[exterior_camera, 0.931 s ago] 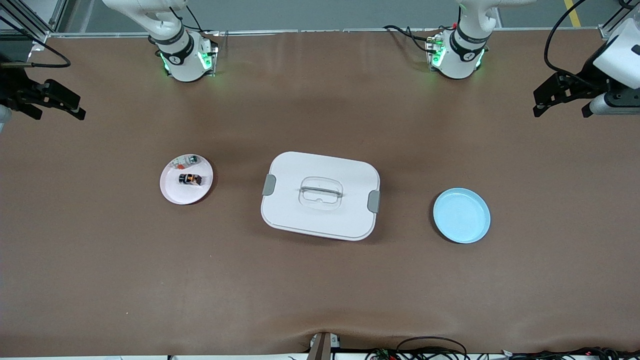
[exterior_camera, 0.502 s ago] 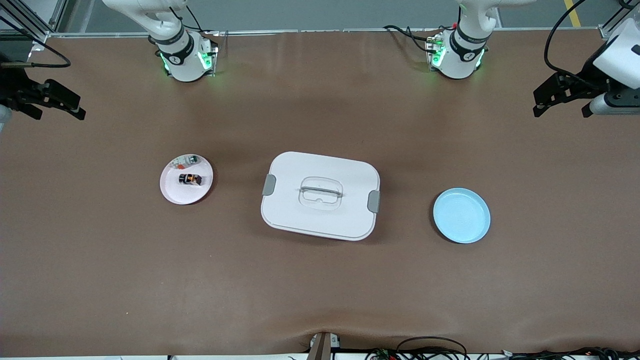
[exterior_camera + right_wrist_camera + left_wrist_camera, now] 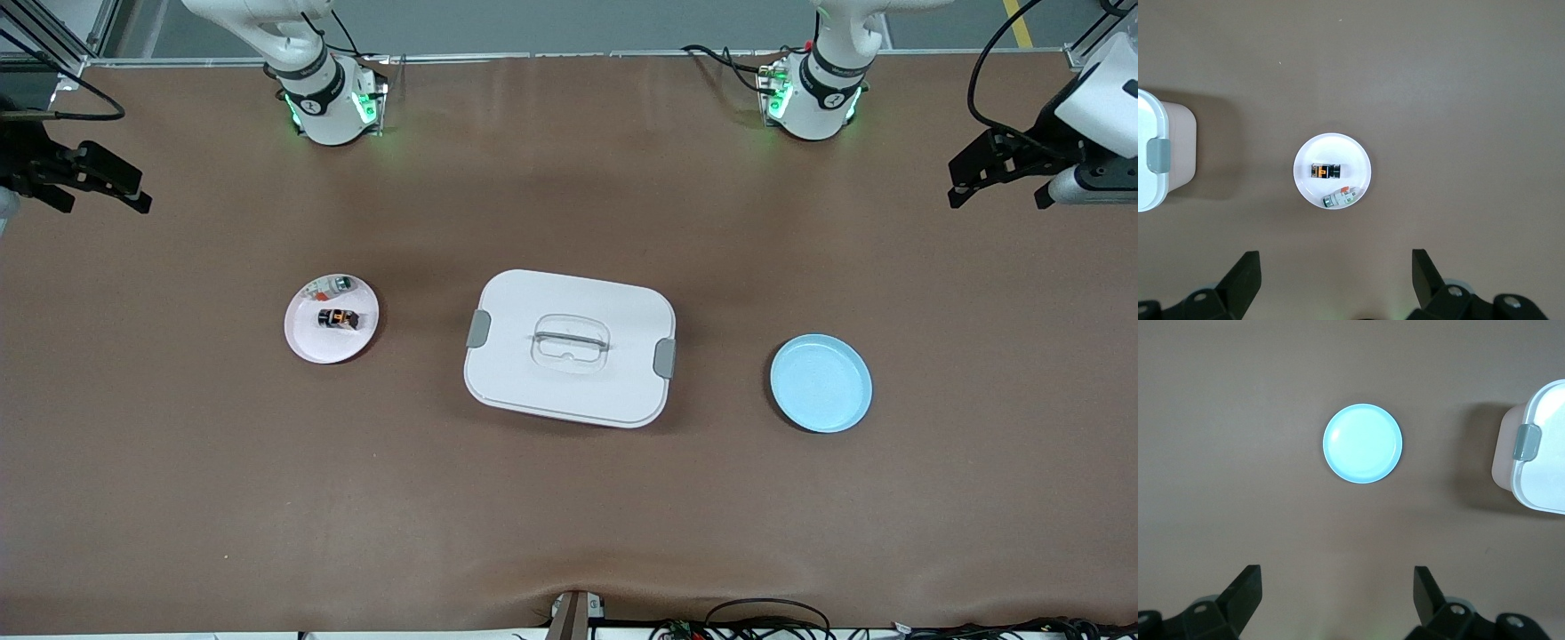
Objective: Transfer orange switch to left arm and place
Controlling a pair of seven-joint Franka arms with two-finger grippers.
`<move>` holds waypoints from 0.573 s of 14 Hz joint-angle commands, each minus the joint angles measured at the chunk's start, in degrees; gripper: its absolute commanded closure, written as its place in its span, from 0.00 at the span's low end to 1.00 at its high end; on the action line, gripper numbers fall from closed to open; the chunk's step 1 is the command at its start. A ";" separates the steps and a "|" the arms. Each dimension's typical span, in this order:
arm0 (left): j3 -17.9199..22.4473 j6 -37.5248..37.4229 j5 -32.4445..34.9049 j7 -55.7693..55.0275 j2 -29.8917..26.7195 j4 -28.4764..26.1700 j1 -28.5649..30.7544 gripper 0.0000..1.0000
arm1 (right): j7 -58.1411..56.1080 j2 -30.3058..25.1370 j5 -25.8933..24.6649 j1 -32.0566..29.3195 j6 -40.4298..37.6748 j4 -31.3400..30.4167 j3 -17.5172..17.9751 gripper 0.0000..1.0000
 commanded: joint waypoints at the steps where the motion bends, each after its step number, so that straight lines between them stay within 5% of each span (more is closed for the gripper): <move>1: 0.03 -0.17 -0.98 0.37 -0.47 0.33 0.29 0.00 | -0.44 1.52 -0.23 -0.79 -0.14 0.51 0.33 0.00; 8: -0.06 -0.52 -0.98 0.46 -0.47 0.15 0.21 0.00 | -1.75 9.17 -0.41 -1.67 0.57 0.78 0.33 0.00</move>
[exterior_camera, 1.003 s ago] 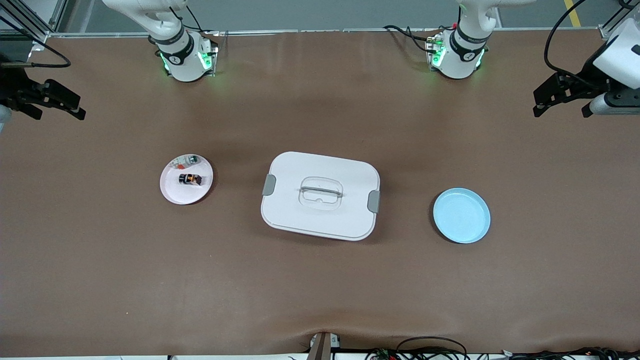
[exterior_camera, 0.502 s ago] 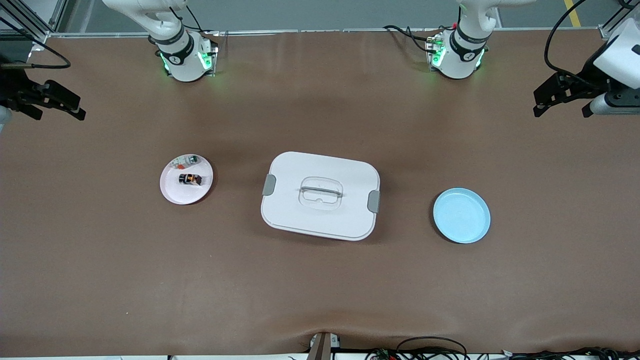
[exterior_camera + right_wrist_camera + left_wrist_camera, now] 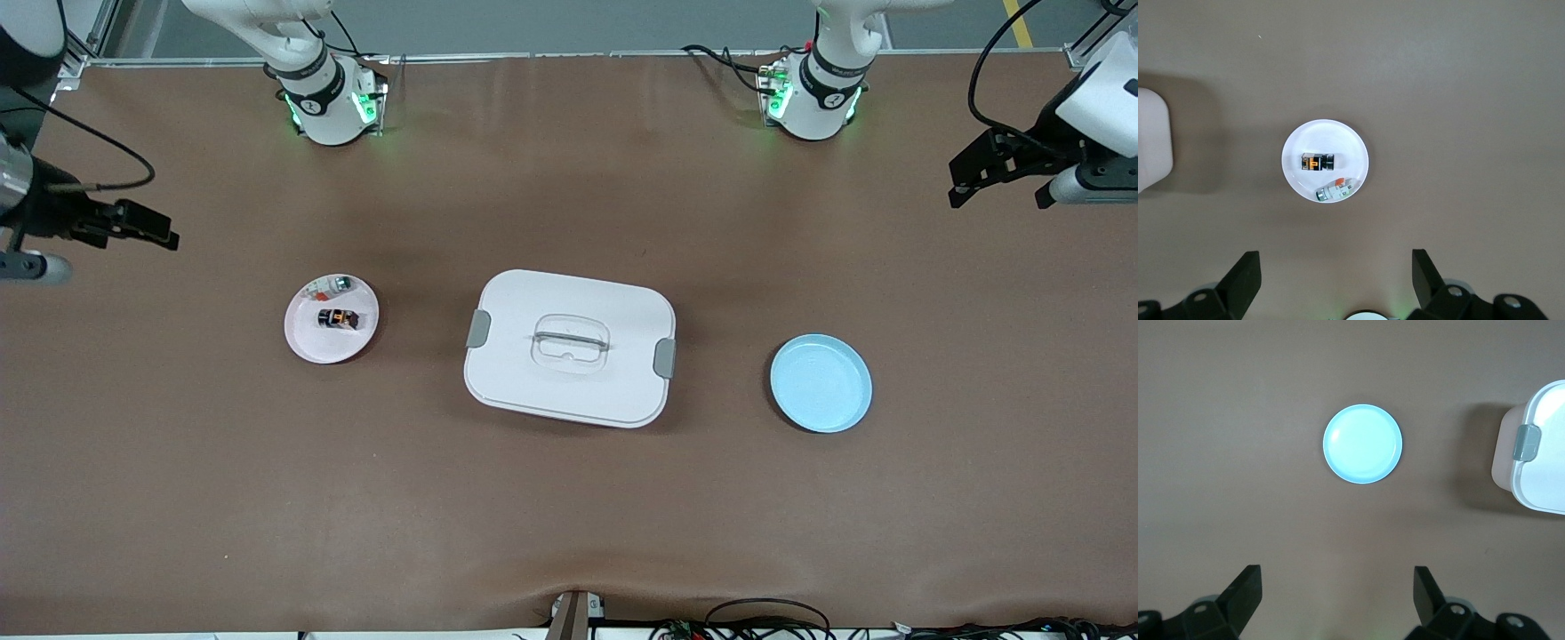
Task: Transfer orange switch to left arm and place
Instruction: 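Move the right gripper over the white dish toward the orange switch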
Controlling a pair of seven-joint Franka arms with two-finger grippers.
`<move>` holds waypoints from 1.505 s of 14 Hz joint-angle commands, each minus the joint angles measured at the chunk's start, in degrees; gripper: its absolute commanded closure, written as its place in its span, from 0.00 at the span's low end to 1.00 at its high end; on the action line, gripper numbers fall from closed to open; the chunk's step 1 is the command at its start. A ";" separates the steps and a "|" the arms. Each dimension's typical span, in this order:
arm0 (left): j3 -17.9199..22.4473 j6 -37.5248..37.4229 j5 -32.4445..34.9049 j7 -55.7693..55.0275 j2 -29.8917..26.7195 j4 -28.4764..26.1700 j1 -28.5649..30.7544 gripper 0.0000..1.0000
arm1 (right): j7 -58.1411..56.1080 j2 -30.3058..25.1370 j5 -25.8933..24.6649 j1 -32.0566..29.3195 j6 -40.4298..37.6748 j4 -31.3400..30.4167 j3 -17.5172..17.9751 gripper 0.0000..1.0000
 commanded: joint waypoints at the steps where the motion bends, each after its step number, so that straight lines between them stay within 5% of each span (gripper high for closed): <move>1: -0.06 -0.49 -0.98 0.46 -0.47 0.10 0.21 0.00 | -1.59 1.12 -0.08 -1.02 -0.14 0.68 0.49 0.00; 5: -0.06 -0.49 -0.98 0.46 -0.47 0.01 0.21 0.00 | -1.33 1.39 0.89 -2.08 3.62 -3.35 0.58 0.00; 13: -0.14 -0.49 -0.98 0.46 -0.21 0.10 0.21 0.00 | 0.94 1.56 6.86 -0.77 26.73 -23.74 0.75 0.00; 21: -0.14 -0.32 -0.98 0.55 -0.12 0.10 0.21 0.00 | 6.14 7.53 6.86 4.60 40.81 -29.03 0.75 0.00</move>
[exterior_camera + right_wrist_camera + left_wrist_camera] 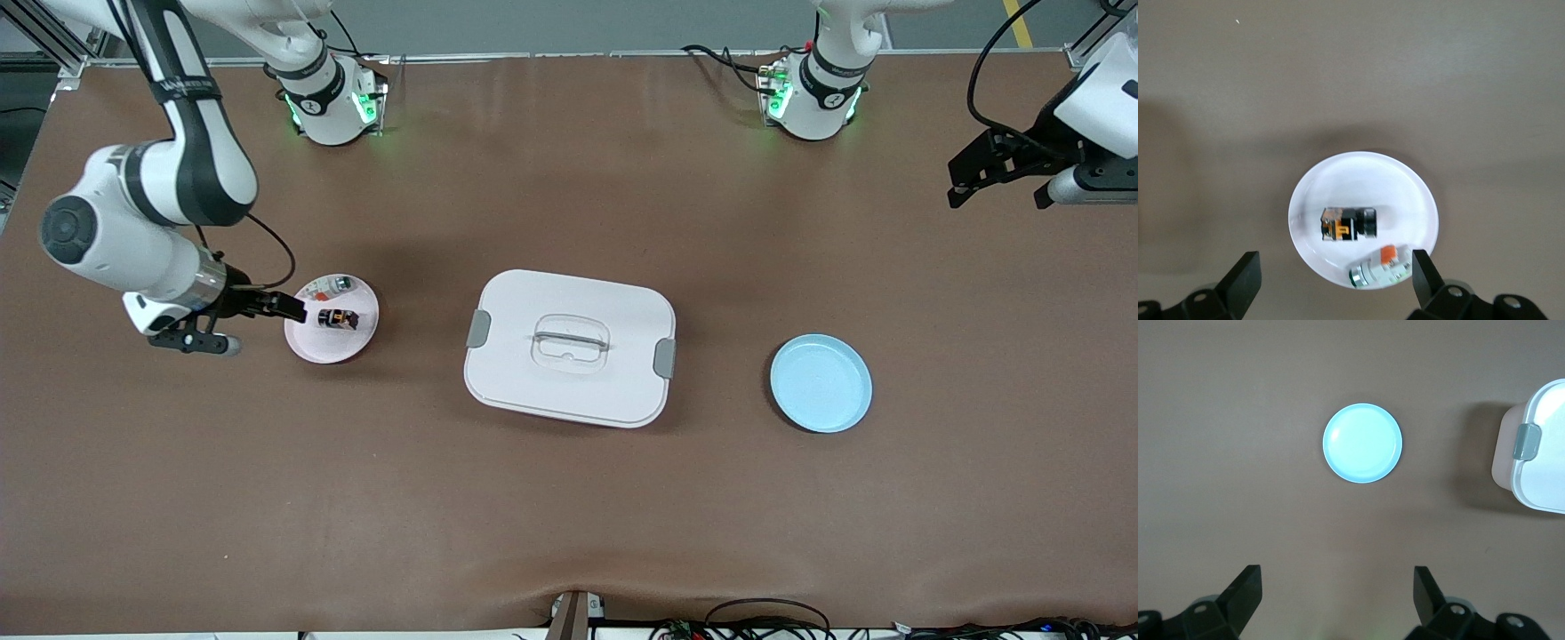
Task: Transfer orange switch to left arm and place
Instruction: 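Move the right gripper over the white dish toward the orange switch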
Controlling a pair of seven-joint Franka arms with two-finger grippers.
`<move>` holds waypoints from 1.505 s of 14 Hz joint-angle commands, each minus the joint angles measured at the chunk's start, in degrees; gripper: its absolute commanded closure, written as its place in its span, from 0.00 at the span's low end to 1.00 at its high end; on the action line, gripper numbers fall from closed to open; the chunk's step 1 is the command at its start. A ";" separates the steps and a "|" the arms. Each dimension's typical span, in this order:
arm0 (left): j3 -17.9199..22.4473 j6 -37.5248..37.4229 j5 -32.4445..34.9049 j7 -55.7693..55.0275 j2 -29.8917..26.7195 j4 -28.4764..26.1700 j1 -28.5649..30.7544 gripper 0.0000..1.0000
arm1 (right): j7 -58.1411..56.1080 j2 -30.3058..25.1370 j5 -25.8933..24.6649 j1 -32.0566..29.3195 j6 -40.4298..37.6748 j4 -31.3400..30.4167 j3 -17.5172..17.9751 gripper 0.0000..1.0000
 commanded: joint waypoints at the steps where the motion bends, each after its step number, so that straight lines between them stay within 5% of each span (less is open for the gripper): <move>1: -0.10 -0.28 -0.98 0.54 -0.16 0.25 0.21 0.00 | 2.23 2.16 0.70 0.57 3.01 -0.75 -0.17 0.00; 10: -0.10 -0.28 -0.98 0.54 -0.07 0.17 0.21 0.00 | 4.25 4.54 -0.18 4.52 18.66 -10.85 -0.34 0.00; 21: -0.19 -0.46 -0.98 0.54 -0.16 -0.10 0.03 0.00 | 5.31 9.89 -0.27 4.70 25.69 -12.88 -0.43 0.00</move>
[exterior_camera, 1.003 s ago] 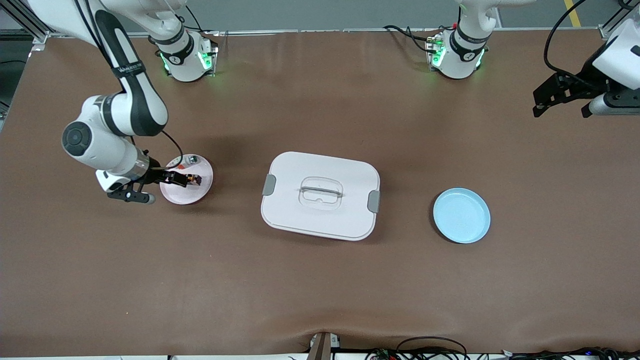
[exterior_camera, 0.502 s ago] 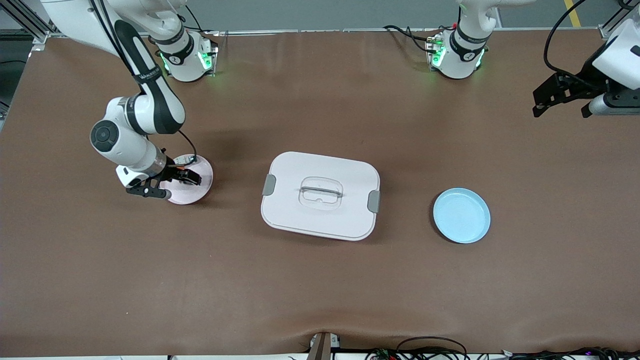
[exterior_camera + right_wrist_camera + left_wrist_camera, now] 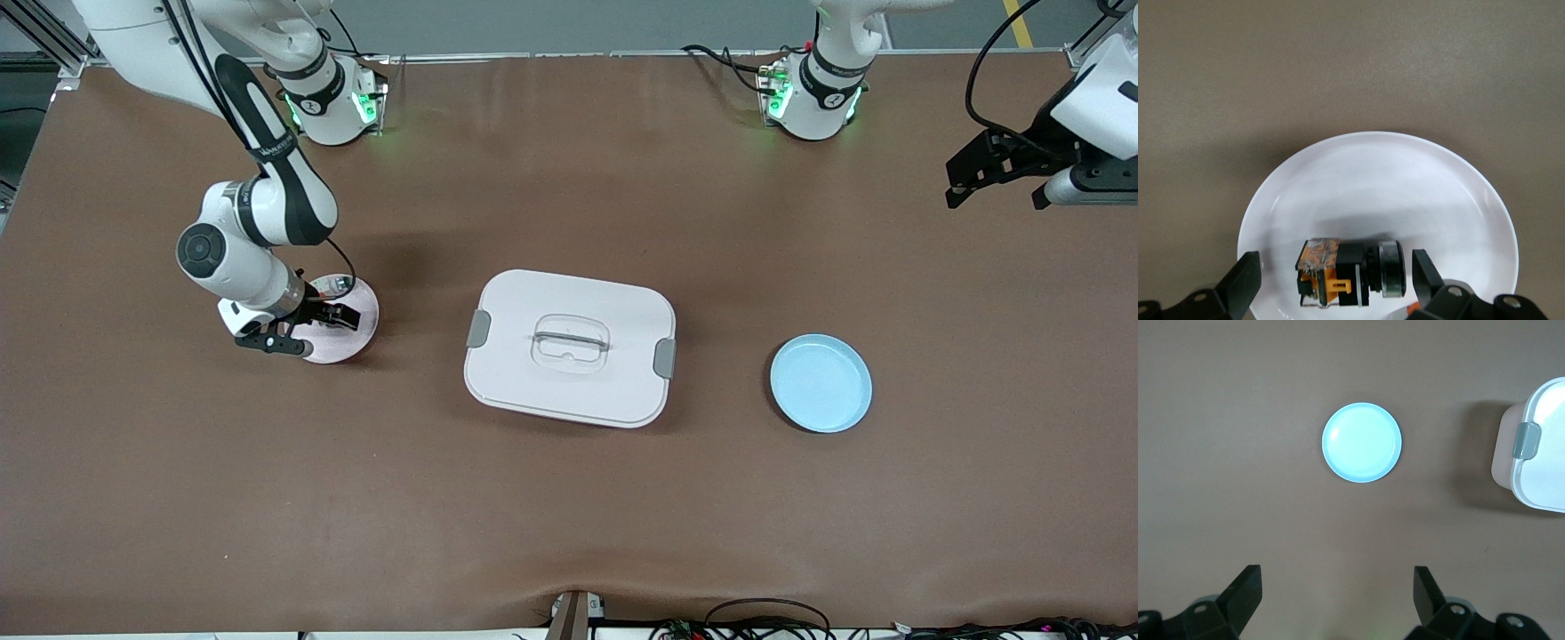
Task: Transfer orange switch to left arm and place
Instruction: 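Lower the right gripper and grasp the orange switch in the dish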
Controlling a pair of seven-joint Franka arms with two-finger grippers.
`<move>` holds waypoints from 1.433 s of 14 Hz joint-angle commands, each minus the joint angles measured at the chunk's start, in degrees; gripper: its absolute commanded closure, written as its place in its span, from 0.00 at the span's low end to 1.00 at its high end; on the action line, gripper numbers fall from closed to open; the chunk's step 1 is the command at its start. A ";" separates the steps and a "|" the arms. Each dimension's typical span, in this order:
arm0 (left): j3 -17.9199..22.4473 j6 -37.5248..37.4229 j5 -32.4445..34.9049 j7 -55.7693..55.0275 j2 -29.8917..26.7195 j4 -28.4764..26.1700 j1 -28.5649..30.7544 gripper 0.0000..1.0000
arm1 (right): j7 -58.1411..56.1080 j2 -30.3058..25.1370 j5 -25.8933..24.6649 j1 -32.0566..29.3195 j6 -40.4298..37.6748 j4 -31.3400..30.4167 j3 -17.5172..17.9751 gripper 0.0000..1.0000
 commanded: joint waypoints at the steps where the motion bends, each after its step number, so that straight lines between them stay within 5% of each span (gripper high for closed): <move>1: -0.11 -0.46 -0.98 0.51 -0.20 0.01 0.12 0.00 | 1.75 1.22 -0.23 0.58 3.01 -1.29 -0.36 0.00; 19: -0.11 -0.46 -0.98 0.51 -0.20 0.01 0.03 0.00 | 1.75 1.31 -0.31 1.46 2.93 -2.34 -0.53 0.00; 20: -0.11 -0.46 -1.06 0.51 -0.20 0.01 0.03 0.00 | 1.66 1.23 -0.31 1.46 2.84 -2.34 -0.53 0.22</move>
